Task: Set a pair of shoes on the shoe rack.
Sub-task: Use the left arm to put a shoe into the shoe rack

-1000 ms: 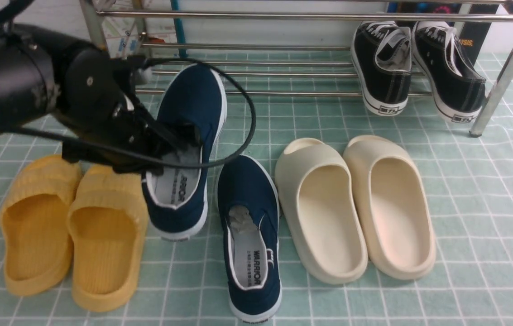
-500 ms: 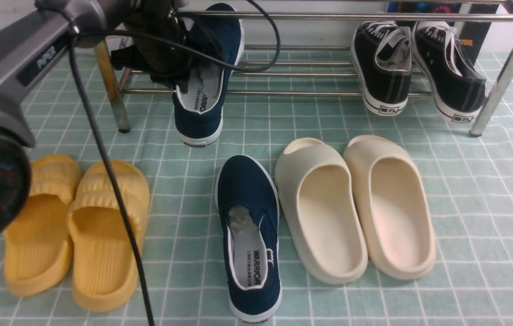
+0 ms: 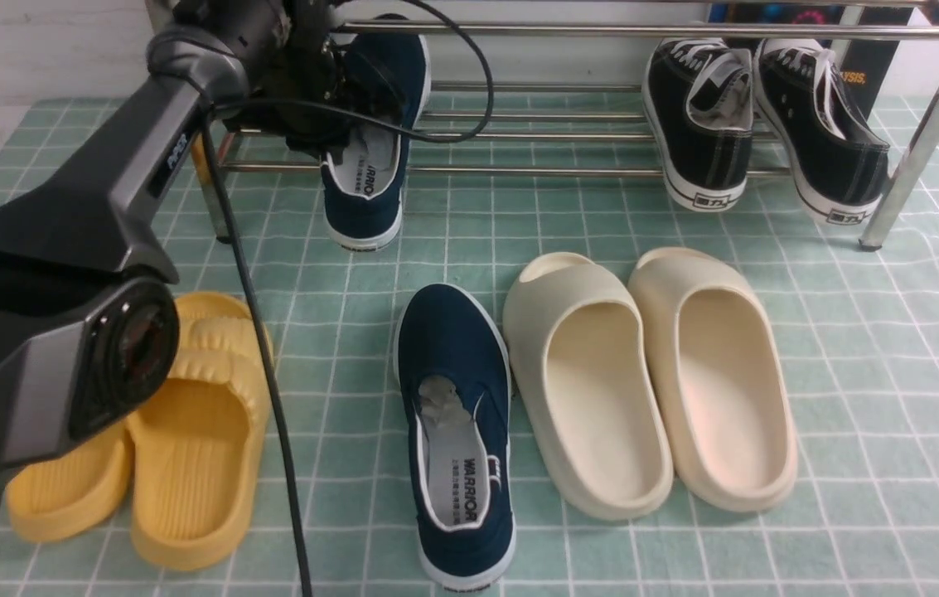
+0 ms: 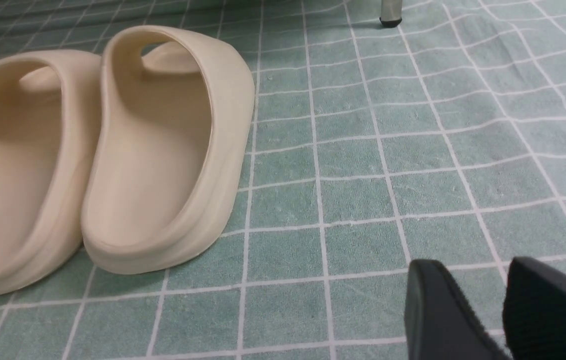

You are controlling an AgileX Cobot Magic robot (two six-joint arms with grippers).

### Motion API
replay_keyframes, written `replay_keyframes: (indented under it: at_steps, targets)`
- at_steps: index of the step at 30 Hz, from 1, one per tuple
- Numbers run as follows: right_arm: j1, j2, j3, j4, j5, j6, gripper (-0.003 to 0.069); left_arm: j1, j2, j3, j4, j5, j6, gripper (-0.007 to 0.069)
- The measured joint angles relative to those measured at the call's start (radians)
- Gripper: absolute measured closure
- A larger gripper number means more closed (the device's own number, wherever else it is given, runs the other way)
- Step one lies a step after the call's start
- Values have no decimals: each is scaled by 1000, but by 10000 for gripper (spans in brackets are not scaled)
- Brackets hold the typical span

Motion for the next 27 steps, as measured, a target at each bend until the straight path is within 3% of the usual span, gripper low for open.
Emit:
replay_keyframes:
  at_steps: [13, 22, 27]
  targets:
    - [0, 0, 0, 0, 0, 0, 420, 1, 28, -3, 22, -124, -30, 603]
    - [0, 0, 0, 0, 0, 0, 420, 1, 21, -8, 54, -122, -49, 370]
    - [0, 0, 0, 0, 0, 0, 420, 1, -2, -8, 54, -92, -49, 316]
